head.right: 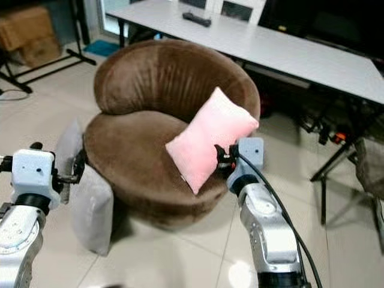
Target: Move the pillow to the sofa from floor
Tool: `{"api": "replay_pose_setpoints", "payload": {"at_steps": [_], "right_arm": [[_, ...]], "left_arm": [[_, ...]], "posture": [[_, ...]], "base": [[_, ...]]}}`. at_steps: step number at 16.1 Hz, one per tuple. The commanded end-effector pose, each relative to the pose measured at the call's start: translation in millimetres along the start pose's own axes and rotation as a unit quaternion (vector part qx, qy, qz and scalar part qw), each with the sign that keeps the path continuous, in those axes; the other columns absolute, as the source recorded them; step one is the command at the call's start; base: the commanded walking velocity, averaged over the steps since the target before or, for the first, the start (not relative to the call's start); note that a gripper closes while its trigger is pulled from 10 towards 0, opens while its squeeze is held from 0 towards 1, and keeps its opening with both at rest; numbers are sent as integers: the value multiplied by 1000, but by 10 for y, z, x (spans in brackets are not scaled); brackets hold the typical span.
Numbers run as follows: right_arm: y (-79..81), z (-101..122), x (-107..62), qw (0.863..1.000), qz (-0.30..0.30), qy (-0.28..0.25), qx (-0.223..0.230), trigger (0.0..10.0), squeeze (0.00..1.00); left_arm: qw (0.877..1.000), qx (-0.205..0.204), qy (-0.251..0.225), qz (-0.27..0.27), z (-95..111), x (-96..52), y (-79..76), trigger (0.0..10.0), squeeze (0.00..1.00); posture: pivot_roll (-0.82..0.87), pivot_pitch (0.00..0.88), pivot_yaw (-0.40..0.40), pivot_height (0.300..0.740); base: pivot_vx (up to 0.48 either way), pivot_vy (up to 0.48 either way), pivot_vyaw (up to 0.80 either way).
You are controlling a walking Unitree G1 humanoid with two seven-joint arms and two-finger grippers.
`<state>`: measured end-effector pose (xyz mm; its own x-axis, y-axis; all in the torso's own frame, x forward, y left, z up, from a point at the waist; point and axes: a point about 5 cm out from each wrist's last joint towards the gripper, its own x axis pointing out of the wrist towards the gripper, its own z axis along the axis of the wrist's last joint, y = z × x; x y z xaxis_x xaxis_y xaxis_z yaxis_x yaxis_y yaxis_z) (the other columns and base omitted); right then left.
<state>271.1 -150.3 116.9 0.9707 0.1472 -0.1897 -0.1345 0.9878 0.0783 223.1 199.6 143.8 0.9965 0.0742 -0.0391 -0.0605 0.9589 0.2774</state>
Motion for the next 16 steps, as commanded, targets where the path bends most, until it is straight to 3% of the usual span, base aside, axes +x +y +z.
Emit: {"api": "replay_pose_setpoints", "payload": {"at_steps": [1,13,16], "right_arm": [[-39,17,-9,1000,-9,-3,-2,10000,0],[-21,-1,-8,1000,-11,-1,-1,10000,0],[3,-2,-6,1000,5,-1,-19,10000,0]], "left_arm": [[1000,1,-3,-10,21,-4,-24,10000,0],[1000,2,-8,-12,47,15,-11,10000,0],[1000,3,-21,-13,85,19,-30,10000,0]], "posture": [[127,0,-113,735],[128,0,-105,735],[129,0,-106,735]], "base": [[0,364,0],[0,367,0],[0,0,0]]}}
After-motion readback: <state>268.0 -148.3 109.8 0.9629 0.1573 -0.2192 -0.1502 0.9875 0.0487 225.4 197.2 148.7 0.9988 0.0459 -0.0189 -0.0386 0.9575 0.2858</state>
